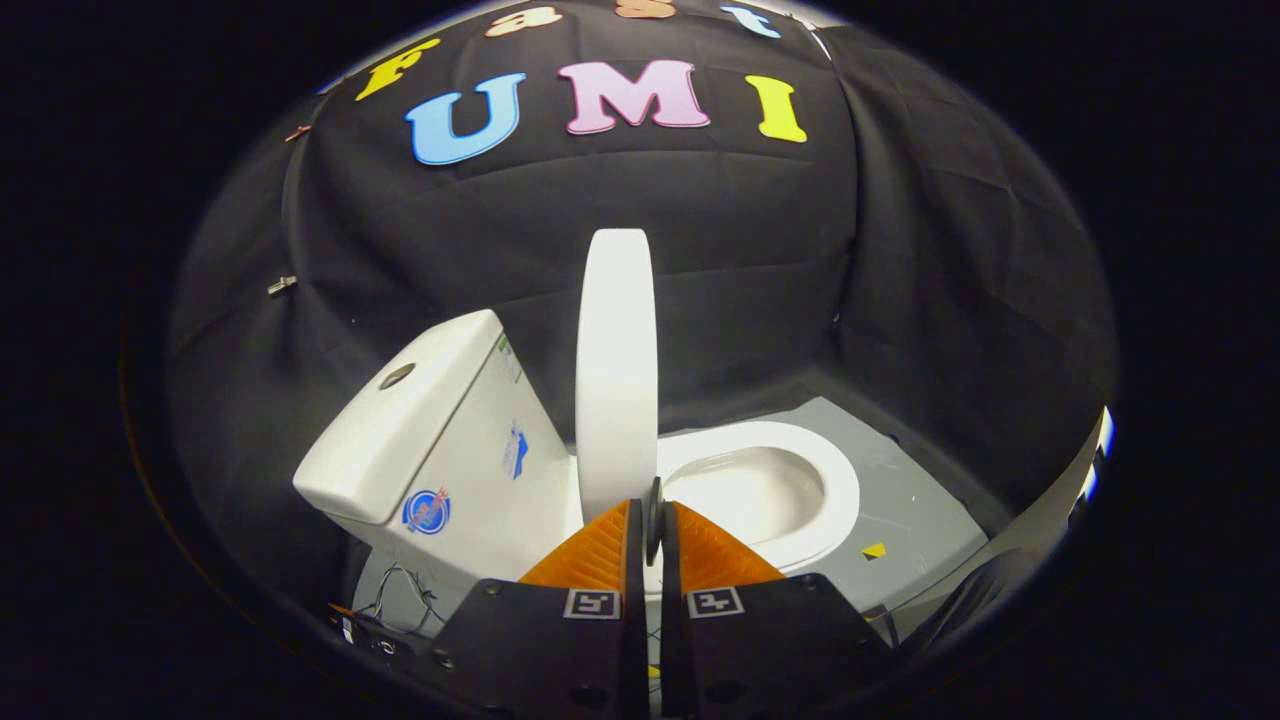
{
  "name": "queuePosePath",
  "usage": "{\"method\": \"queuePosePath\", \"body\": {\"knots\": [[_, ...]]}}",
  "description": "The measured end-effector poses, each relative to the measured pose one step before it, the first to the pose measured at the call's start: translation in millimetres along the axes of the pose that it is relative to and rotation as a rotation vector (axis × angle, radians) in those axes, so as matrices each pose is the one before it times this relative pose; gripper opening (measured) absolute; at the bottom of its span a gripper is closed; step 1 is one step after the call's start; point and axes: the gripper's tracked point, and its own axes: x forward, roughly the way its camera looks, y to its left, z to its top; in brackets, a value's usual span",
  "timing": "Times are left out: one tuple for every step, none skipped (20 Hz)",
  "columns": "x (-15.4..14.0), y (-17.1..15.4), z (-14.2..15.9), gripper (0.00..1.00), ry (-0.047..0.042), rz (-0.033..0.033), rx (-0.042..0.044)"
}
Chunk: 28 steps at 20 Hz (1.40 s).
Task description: Open the toilet lid.
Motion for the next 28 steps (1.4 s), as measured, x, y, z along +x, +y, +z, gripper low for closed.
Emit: {"method": "queuePosePath", "body": {"knots": [[-0.4,6.68,-0.1,0.1,-0.01319,-0.00454,-0.02146],[2.26,5.38,0.32,0.1,-0.01263,-0.00661,-0.01877],[0.41,6.05,0.07,0.1,-0.00973,-0.00433,-0.01516],[0.12,6.86,-1.35,0.1,-0.0089,-0.00122,-0.01561],[-0.89,6.59,-0.24,0.1,-0.00809,0.00145,-0.01345],[0.8,5.43,-0.27,0.1,-0.00705,-0.00193,-0.00864],[-1.47,4.18,0.13,0.11,-0.00683,-0.00518,-0.0054],[-0.62,3.53,0.0,0.11,-0.00586,-0.00556,-0.00531],[0.87,5.19,-0.12,0.11,-0.00406,-0.00076,-0.00836],[0.14,5.59,0.22,0.11,-0.00338,0.00517,-0.00814],[-1.47,8.05,-0.35,0.11,-0.00292,0.00854,-0.01067],[-1.29,7.36,-1.89,0.11,-0.00239,0.00892,-0.00914],[-0.75,5.48,-0.94,0.12,-0.00246,0.00476,-0.00981],[-0.83,3.42,-0.4,0.12,-0.00153,0.00176,-0.00519],[-1.47,4.15,-0.6,0.13,-0.00062,0.00298,-0.00314],[-0.44,6.0,-0.26,0.13,-0.00078,0.00713,-0.00289],[0.09,7.25,-0.24,0.14,0.00108,0.01115,-0.00343],[0.19,6.4,-1.81,0.15,0.00127,0.01189,-0.00744],[0.32,5.6,-0.65,0.15,0.00162,0.00791,-0.00852],[0.0,2.52,-0.39,0.15,-0.00043,-0.00108,-0.00957],[-0.25,1.1,0.93,0.15,-0.00226,-0.00415,-0.00884],[-0.73,1.49,-1.45,0.15,0.00004,-0.00079,-0.00324],[-0.32,2.63,-0.76,0.15,0.00118,0.00424,0.00067],[0.74,0.7,0.1,0.15,0.0,-0.00869,-0.00636],[0.48,0.86,0.7,0.15,-0.00349,-0.00305,-0.00275],[-0.75,-0.55,0.06,0.15,-0.00379,-0.00376,-0.00373],[-0.95,-1.39,0.4,0.15,-0.00167,-0.00015,-0.00055],[-0.12,-0.2,-0.43,0.15,-0.00141,0.00836,0.01474]]}}
